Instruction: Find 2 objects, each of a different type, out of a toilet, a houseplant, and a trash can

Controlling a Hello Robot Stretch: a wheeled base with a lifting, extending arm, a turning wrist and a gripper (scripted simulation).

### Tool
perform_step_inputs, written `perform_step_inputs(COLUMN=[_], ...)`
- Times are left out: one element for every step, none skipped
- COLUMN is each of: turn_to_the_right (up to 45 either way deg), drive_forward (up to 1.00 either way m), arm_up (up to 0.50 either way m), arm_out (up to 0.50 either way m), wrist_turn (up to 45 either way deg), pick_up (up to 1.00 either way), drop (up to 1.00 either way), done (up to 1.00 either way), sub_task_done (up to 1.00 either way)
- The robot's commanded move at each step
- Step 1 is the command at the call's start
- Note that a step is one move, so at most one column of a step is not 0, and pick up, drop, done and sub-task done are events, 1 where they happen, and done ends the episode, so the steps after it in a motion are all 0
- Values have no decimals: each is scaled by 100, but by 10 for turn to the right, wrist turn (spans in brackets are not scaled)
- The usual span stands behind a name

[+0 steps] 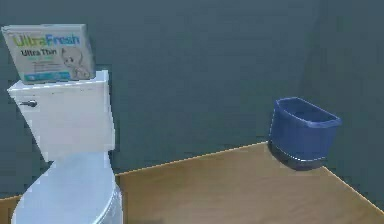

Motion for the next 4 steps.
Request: perform_step_inputs(turn_to_the_right=[450, 60, 0, 60], drive_forward=[0, 0, 100, 0], arm_up=[0, 0, 0, 0], arm_out=[0, 0, 0, 0], wrist_turn=[0, 0, 0, 0], pick_up=[0, 0, 0, 0], drop=[0, 0, 0, 0], done=[0, 0, 0, 0], sub_task_done=[0, 0, 0, 0])
